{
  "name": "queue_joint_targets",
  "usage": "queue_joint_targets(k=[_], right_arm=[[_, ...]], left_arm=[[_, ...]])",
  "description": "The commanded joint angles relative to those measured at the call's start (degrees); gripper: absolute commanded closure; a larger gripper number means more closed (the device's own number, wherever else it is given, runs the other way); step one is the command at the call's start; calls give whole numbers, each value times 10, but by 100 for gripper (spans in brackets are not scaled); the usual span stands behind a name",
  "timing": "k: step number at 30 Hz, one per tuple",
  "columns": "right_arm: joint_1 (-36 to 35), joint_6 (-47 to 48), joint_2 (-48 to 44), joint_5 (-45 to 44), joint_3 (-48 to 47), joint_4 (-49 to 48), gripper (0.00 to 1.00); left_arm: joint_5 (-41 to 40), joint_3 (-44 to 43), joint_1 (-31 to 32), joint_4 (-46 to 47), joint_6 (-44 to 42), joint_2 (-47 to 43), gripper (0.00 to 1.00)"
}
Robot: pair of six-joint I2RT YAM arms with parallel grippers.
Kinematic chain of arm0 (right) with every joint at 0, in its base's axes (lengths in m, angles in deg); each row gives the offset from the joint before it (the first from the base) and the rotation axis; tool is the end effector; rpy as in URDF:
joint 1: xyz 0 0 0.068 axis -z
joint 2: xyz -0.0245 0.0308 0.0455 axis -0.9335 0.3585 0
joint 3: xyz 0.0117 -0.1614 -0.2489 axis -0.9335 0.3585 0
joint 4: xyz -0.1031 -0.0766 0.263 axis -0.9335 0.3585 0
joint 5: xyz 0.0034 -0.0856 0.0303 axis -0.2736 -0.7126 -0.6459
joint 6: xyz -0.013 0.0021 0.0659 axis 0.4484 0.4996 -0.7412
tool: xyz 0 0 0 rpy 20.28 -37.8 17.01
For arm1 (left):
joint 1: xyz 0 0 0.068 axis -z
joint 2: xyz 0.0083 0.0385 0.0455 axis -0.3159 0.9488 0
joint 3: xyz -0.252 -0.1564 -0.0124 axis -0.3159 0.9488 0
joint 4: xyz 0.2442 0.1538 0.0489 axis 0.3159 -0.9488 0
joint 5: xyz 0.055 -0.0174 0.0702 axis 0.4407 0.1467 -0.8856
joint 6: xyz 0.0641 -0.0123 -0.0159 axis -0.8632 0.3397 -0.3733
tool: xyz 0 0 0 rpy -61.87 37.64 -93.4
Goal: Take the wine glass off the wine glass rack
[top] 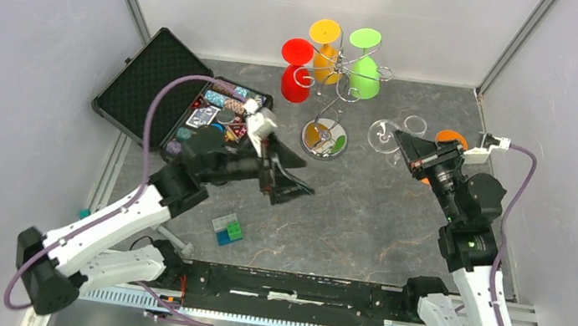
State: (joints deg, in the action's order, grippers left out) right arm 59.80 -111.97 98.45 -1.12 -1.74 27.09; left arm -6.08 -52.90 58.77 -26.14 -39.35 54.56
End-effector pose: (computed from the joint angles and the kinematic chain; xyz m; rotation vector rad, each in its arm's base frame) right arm 0.1902 0.0429 0.3861 0.6609 1.4615 1.2949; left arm 0.1686 -0.1789 0.3818 0.6499 1.6121 -1.3061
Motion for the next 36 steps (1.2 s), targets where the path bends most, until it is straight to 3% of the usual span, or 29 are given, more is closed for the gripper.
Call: queue_joint_targets(k=[1, 6, 9, 14, 19, 29, 36], right_arm=[[1, -56, -46, 67, 45, -48, 100], [1, -106, -64, 121, 88, -119, 100], [0, -110, -66, 144, 91, -133, 100], [0, -137, -68, 174, 110, -176, 100], [0, -156, -63, 199, 129, -206, 100], [1, -157, -58, 206, 137, -211, 100], [1, -154, -54, 206, 130, -205, 100]], left_arm=[[28, -45, 100, 111, -139, 71, 5], [8, -34, 138, 199, -308, 161, 5], [-2, -39, 139, 238, -361, 202, 9], [-4, -85, 139, 276, -337, 274, 12], [-64, -78, 139, 343, -322, 295, 16], [-61, -77, 139, 320, -349, 285, 18], [-19, -83, 138, 340, -339, 310, 49]])
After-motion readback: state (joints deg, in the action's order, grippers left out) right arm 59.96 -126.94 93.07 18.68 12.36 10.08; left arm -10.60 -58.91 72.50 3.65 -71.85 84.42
